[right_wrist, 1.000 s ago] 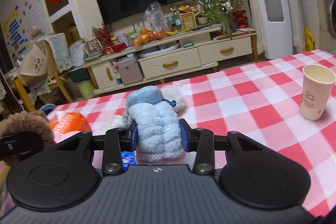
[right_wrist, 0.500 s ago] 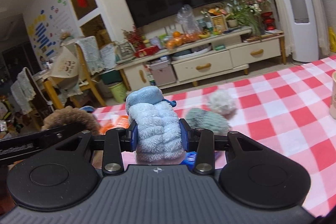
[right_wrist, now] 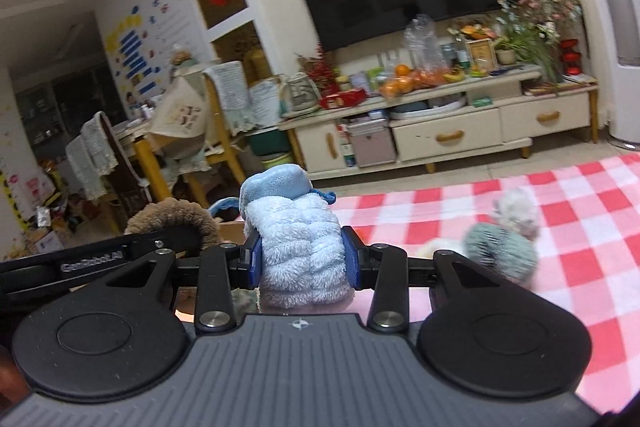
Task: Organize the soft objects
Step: 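Carry both plushes over the cardboard box and open both tools to drop them, then move both open tools back over the plushes on the table, then grasp the pink round plush with the left tool while the right tool grasps the green knit plush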
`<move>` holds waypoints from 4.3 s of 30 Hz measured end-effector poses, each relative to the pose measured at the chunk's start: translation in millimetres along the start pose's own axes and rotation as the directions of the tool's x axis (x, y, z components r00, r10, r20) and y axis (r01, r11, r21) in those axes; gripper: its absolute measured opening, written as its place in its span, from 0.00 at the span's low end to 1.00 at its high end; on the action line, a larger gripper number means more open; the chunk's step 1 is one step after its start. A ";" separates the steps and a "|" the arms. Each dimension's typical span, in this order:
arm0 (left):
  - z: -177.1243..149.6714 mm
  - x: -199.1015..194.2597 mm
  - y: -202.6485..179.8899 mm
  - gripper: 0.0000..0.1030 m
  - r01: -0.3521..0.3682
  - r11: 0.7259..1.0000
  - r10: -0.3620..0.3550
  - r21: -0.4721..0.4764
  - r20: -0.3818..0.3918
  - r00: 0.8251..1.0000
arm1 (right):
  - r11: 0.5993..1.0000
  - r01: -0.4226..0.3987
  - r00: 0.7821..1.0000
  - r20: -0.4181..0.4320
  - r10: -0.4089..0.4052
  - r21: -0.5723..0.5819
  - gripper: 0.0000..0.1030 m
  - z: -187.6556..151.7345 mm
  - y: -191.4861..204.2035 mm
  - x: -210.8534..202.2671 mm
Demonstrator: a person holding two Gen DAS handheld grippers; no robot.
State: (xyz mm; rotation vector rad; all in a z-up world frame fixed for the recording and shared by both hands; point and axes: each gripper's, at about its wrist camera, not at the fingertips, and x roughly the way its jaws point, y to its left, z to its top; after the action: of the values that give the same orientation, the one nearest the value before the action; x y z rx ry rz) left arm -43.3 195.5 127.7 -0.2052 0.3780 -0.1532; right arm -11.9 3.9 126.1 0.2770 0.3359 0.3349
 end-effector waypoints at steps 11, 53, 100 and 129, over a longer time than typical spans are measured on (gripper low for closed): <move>4.8 6.8 60.8 0.40 -0.224 0.971 0.223 -0.088 -0.021 0.975 | 0.993 -0.112 0.991 -0.083 0.108 -0.044 0.47 -3.7 39.5 54.9; 7.2 13.4 66.3 0.76 -0.338 0.940 0.336 -0.051 -0.049 0.941 | 0.994 -0.014 0.999 -0.052 0.008 -0.108 0.97 -14.1 38.9 41.0; -15.4 38.1 -44.4 0.99 -0.267 0.939 0.287 0.216 -0.067 0.955 | 0.979 0.186 0.982 -0.001 -0.187 -0.085 1.00 -29.2 8.3 -6.3; -32.5 52.9 -92.8 0.99 -0.220 0.916 0.265 0.335 -0.096 0.959 | 0.963 0.269 0.963 0.006 -0.269 -0.016 1.00 -38.0 4.9 -1.2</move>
State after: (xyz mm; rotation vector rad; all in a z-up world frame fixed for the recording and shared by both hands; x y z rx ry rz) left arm -17.3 90.3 100.7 0.1780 0.5090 0.0187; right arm -28.1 15.8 93.6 0.2125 0.3618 0.0694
